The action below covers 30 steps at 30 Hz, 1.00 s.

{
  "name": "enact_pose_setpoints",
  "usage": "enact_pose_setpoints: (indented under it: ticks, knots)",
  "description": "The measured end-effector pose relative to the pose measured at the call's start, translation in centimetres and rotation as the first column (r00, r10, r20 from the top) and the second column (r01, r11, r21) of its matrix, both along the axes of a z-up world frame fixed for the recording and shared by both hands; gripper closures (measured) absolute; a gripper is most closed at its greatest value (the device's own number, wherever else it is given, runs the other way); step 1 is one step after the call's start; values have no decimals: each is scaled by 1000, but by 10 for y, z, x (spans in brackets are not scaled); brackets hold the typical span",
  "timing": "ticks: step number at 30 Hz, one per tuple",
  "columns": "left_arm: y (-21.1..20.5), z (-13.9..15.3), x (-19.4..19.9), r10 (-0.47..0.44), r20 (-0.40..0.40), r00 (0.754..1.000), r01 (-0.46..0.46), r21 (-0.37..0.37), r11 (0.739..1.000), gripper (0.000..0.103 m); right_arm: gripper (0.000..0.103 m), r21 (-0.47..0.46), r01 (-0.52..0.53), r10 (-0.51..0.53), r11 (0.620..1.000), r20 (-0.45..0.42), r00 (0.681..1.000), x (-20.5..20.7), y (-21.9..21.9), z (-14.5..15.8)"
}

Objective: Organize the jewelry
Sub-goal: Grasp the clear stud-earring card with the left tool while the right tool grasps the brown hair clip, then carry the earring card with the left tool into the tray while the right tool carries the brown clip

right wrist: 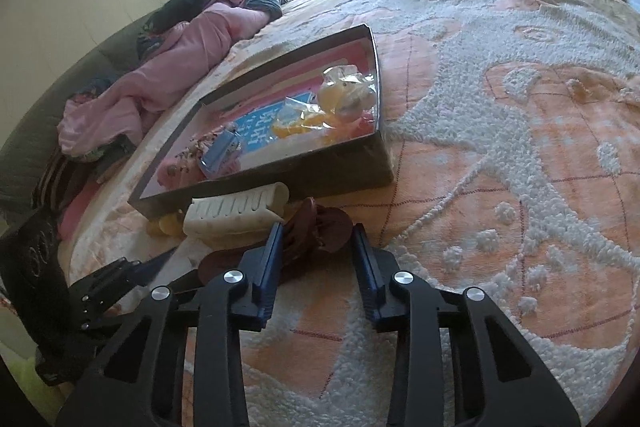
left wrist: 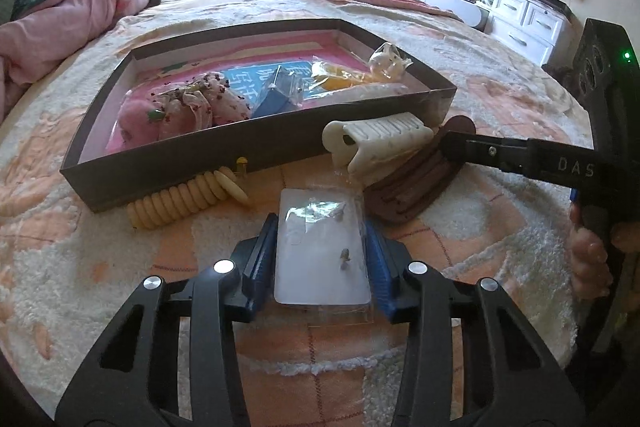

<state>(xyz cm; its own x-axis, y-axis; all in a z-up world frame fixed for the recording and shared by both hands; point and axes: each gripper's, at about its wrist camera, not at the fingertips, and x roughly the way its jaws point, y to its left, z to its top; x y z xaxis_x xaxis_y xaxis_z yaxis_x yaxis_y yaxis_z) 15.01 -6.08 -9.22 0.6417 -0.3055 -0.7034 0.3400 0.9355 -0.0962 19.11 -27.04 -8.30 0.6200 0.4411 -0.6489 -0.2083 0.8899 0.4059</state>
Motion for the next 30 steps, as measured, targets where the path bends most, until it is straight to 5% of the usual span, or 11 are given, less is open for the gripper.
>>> enact_pose_setpoints:
  ticks: [13,30]
  knots:
    - [9,7,-9,8,-4,1000,-9,-21,1000,71,77,73,-23,20,997,38,999,-10,0,15]
    - [25,49,-20,39,83,996,-33,-73,997,71,79,-57,31,-17,998,234,972,-32,-6,72]
